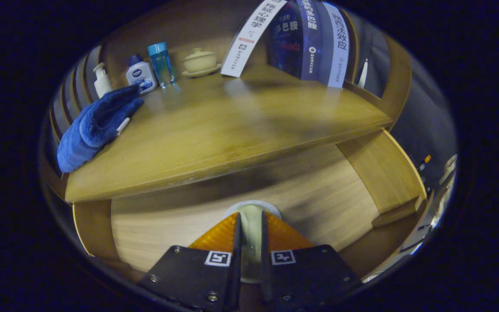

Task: Pull open the drawer, take out the items inside it, and place them on the countertop above the cabinet.

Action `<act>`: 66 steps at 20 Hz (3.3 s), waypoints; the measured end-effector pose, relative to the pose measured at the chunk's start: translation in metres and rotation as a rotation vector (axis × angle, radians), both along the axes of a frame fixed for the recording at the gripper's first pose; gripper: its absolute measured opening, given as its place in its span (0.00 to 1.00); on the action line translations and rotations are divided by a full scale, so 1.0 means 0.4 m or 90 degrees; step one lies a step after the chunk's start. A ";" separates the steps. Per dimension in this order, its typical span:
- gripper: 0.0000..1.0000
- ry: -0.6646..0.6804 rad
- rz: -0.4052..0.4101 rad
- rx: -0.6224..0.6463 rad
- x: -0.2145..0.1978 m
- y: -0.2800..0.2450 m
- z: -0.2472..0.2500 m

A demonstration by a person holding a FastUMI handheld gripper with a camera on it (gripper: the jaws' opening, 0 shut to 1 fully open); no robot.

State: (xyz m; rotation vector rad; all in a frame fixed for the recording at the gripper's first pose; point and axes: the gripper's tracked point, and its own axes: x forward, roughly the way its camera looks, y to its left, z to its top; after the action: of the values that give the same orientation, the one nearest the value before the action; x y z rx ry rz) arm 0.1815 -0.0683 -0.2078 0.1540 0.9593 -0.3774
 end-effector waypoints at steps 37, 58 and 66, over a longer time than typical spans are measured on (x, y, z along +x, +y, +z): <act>0.11 -0.220 0.053 -0.153 0.249 0.006 0.381; 0.23 -0.278 -0.007 -0.089 0.335 -0.069 0.365; 0.98 -0.405 0.023 -0.048 0.335 -0.026 0.497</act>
State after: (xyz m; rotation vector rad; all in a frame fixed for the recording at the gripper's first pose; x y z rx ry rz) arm 0.3156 -0.0786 -0.0089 0.1733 0.3192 -0.3025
